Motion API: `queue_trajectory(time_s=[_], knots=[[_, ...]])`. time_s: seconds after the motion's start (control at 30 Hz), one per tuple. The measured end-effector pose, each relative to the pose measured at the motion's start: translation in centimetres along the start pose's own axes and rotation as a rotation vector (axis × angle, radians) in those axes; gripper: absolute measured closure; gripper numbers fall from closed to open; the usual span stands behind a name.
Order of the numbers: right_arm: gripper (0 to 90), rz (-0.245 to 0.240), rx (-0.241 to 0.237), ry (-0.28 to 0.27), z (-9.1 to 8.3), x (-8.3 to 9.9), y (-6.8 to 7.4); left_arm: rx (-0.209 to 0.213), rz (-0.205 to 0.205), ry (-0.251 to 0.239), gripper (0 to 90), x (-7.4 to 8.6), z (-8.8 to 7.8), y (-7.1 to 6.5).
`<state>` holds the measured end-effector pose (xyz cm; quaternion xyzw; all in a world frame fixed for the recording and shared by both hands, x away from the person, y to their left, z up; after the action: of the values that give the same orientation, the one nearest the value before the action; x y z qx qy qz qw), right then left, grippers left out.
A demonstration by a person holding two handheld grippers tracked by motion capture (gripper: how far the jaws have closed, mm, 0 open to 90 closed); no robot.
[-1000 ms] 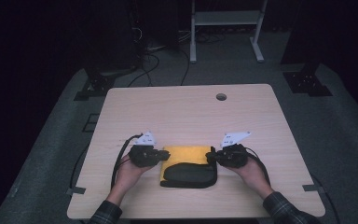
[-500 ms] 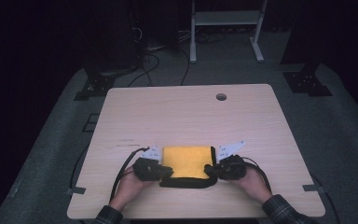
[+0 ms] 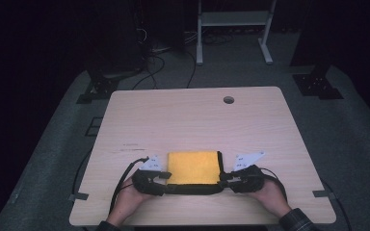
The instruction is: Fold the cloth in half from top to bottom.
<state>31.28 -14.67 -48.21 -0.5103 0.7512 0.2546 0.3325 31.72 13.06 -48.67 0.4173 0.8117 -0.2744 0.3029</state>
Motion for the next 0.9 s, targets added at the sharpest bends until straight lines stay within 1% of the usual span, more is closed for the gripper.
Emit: queue_trajectory(time_s=[0.03, 0.1, 0.13, 0.2, 0.23, 0.27, 0.3, 0.33, 0.37, 0.43, 0.47, 0.53, 0.57, 0.6, 0.63, 0.67, 0.77, 0.83, 0.9], knots=[[60.0, 0.007, 0.013, -0.011, -0.3, 0.0, -0.3, -0.017, -0.003, -0.006, 39.8, 0.1, -0.3, 0.2], [54.2, 0.025, 0.037, -0.015, -0.8, 0.2, -0.9, -0.047, -0.007, -0.013, 32.4, 0.3, -0.7, 0.5], [49.0, 0.037, 0.056, -0.022, -1.1, 0.5, -1.4, -0.061, -0.014, -0.017, 28.0, 0.4, -0.8, 0.7], [42.4, 0.063, 0.08, -0.026, -1.6, 0.8, -2.1, -0.087, -0.024, -0.028, 23.8, 0.6, -1.4, 1.2], [39.0, 0.065, 0.09, -0.028, -1.8, 1.0, -2.4, -0.118, -0.037, -0.039, 20.6, 0.7, -1.7, 1.6], [35.0, 0.078, 0.109, -0.029, -2.1, 1.2, -2.7, -0.134, -0.039, -0.041, 17.2, 0.7, -1.9, 1.8], [32.9, 0.088, 0.119, -0.029, -2.3, 1.4, -2.9, -0.15, -0.044, -0.051, 17.1, 0.8, -2.3, 2.1], [32.9, 0.088, 0.119, -0.029, -2.3, 1.4, -2.9, -0.15, -0.044, -0.051, 14.7, 0.8, -2.3, 2.1], [24.8, 0.112, 0.157, -0.033, -2.9, 1.9, -3.7, -0.186, -0.055, -0.063, 10.5, 1.1, -2.9, 2.8], [21.3, 0.128, 0.195, -0.024, -3.3, 2.4, -4.3, -0.224, -0.07, -0.067, 7.6, 1.6, -3.5, 3.4], [18.4, 0.137, 0.213, -0.025, -3.6, 2.7, -4.6, -0.23, -0.078, -0.069, 4.7, 1.8, -3.6, 3.6], [15.0, 0.152, 0.243, -0.024, -4.1, 3.2, -5.1, -0.251, -0.095, -0.057, 1.2, 2.4, -4.0, 4.2], [13.6, 0.162, 0.255, -0.024, -4.3, 3.5, -5.4, -0.258, -0.102, -0.056, 1.1, 2.7, -4.1, 4.4], [13.3, 0.169, 0.272, -0.023, -4.6, 3.8, -5.6, -0.267, -0.108, -0.049, 0.4, 3.0, -4.3, 4.7], [13.3, 0.173, 0.296, -0.019, -4.8, 4.1, -5.9, -0.267, -0.108, -0.049, 0.0, 3.0, -4.3, 4.7], [13.0, 0.18, 0.311, -0.016, -5.0, 4.4, -6.2, -0.283, -0.118, -0.046, 0.0, 3.4, -4.6, 5.1], [11.8, 0.203, 0.342, -0.019, -5.7, 5.3, -6.8, -0.307, -0.123, -0.047, 0.0, 4.0, -5.1, 5.6], [9.8, 0.224, 0.369, -0.017, -6.1, 5.9, -7.2, -0.333, -0.124, -0.047, 0.0, 4.4, -5.4, 6.0], [9.0, 0.238, 0.385, -0.01, -6.4, 6.4, -7.4, -0.348, -0.128, -0.037, 0.0, 4.9, -5.6, 6.3]])
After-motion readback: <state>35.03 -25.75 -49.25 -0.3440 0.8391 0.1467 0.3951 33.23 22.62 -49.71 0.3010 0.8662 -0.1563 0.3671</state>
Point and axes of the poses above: each handheld gripper's, and its own axes: z roughly forward along the jaws, x roughly out of its underside, y roughly to its left, the point moved 5 cm from there along z, roughly forward along the jaws, and after that the axes turned 5 degrees about -z, right-handed, at the moved point
